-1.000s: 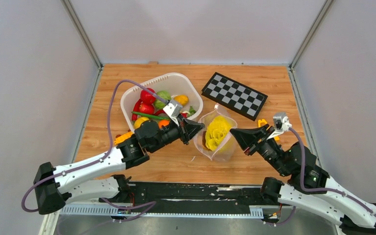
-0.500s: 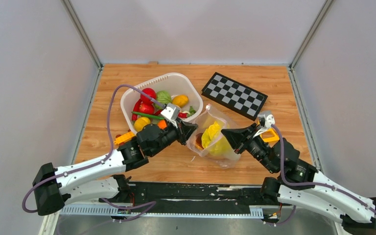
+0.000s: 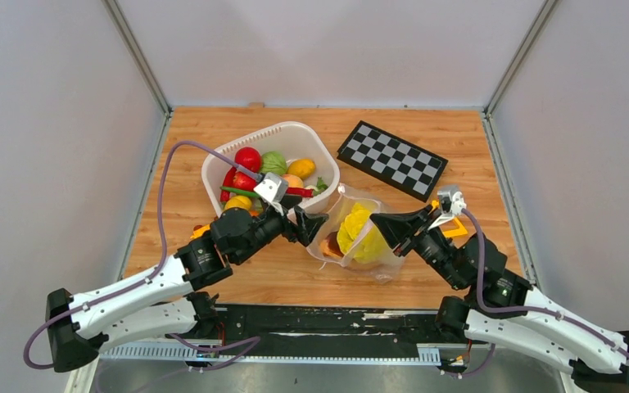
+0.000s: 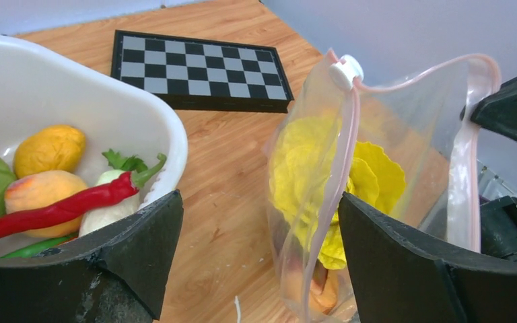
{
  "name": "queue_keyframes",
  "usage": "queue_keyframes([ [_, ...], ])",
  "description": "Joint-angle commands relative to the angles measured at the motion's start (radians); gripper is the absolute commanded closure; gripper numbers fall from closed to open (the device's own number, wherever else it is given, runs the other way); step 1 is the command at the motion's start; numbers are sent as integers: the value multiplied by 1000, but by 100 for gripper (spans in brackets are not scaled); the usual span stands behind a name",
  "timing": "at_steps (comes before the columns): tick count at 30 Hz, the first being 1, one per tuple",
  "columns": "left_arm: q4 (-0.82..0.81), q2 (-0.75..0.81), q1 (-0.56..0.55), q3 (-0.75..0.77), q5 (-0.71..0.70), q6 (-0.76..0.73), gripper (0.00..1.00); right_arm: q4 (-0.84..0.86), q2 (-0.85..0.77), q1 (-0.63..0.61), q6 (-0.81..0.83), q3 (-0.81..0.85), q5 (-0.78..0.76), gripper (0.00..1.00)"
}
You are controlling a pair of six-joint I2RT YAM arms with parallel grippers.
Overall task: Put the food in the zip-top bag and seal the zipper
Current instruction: Adjust the zipper food storage bag at the center of the board.
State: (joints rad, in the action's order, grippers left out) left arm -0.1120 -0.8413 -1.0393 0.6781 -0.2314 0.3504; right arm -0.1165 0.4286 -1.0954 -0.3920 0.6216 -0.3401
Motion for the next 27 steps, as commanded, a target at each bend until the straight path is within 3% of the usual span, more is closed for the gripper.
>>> queue_keyframes([
  [1,87,34,15,73,-16,-85,6,46,33,-2,-6,16,-4,100],
  [4,129,38,29,86,-3,-112,0,52,54,-1,0,19,-12,100],
  [11,221,70,51,101,-16,-156,0,59,76,-1,0,17,-10,100],
  [17,275,107,81,115,-143,-176,0,61,77,-1,-7,11,2,100],
  [21,307,48,195,166,-190,-155,0,63,65,-1,-17,1,7,100],
  [27,218,-96,480,180,-194,-6,0,57,42,-1,-24,-5,17,100],
])
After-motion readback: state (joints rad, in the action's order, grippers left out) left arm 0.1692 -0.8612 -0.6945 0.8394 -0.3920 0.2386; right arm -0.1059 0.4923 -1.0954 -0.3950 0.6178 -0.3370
